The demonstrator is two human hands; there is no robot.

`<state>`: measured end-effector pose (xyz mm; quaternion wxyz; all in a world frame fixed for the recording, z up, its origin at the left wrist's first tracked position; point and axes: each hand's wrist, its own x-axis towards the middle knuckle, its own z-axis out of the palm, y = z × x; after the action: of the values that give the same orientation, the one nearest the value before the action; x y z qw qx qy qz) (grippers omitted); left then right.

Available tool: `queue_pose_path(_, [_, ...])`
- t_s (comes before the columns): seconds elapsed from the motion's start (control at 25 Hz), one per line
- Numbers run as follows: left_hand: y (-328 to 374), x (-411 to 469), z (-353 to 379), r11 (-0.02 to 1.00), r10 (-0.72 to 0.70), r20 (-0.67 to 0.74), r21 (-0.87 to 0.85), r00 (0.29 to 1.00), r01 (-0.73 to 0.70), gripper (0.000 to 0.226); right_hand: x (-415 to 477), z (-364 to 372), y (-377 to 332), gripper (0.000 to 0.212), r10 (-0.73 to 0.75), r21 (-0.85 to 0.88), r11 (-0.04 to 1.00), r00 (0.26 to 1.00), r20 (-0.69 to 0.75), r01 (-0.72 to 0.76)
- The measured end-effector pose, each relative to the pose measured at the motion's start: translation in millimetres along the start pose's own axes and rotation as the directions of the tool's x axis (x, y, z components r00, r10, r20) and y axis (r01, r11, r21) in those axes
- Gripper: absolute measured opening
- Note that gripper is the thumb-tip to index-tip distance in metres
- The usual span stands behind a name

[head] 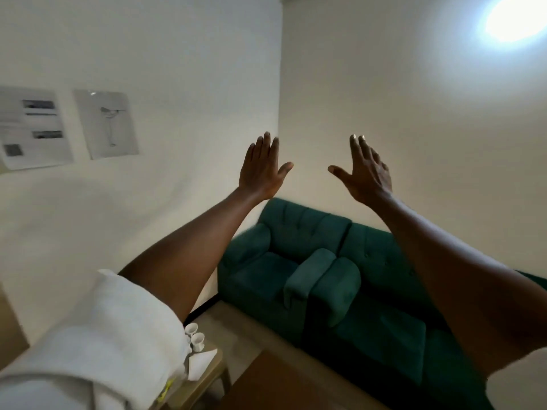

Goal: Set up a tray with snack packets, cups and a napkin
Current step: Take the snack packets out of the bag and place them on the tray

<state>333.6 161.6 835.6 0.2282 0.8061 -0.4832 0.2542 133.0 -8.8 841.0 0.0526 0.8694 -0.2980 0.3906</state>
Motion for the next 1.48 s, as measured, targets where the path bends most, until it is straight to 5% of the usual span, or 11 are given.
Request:
queue_pose_path(0.48, [-248.1, -72.5, -29.9, 0.965, -0.238, 0.018, 0.115, 0.971, 0.234, 0.082, 10.6, 139.9, -179.2, 0.100, -0.059, 0.162, 0.986, 0.983, 0.174, 0.030])
queue_pose_path(0.72, [-358.0, -132.6, 35.3, 0.918, -0.390, 0.094, 0.123, 0.916, 0.378, 0.083, -18.8, 261.0, -264.5, 0.100, -0.101, 0.245, 0.969, 0.936, 0.337, 0.016])
queue_pose_path(0.88, [-422.8, -201.2, 123.5, 0.840, -0.543, 0.236, 0.147, 0.806, 0.523, 0.080, -62.5, 382.1, -319.2, 0.098, -0.160, 0.314, 0.949, 0.850, 0.501, -0.006])
queue_pose_path(1.04, [-469.8, -279.1, 208.3, 0.716, -0.687, 0.376, 0.204, 0.622, 0.668, 0.083, -122.1, 499.0, -368.5, 0.094, -0.220, 0.364, 0.931, 0.730, 0.647, -0.042])
queue_pose_path(1.24, [-505.7, -391.1, 305.5, 0.433, -0.829, 0.478, 0.223, 0.289, 0.873, 0.086, -230.8, 621.5, -425.7, 0.092, -0.301, 0.391, 0.918, 0.515, 0.803, -0.073])
queue_pose_path(1.36, [-509.4, -462.2, 361.6, 0.052, -0.850, 0.526, 0.112, -0.015, 0.992, 0.084, -314.6, 670.9, -442.8, 0.090, -0.320, 0.388, 0.917, 0.409, 0.855, -0.093])
queue_pose_path(1.48, [-516.7, -534.9, 414.3, -0.391, -0.785, 0.523, -0.004, -0.331, 0.921, 0.083, -400.0, 714.0, -454.8, 0.087, -0.343, 0.376, 0.924, 0.282, 0.896, -0.073])
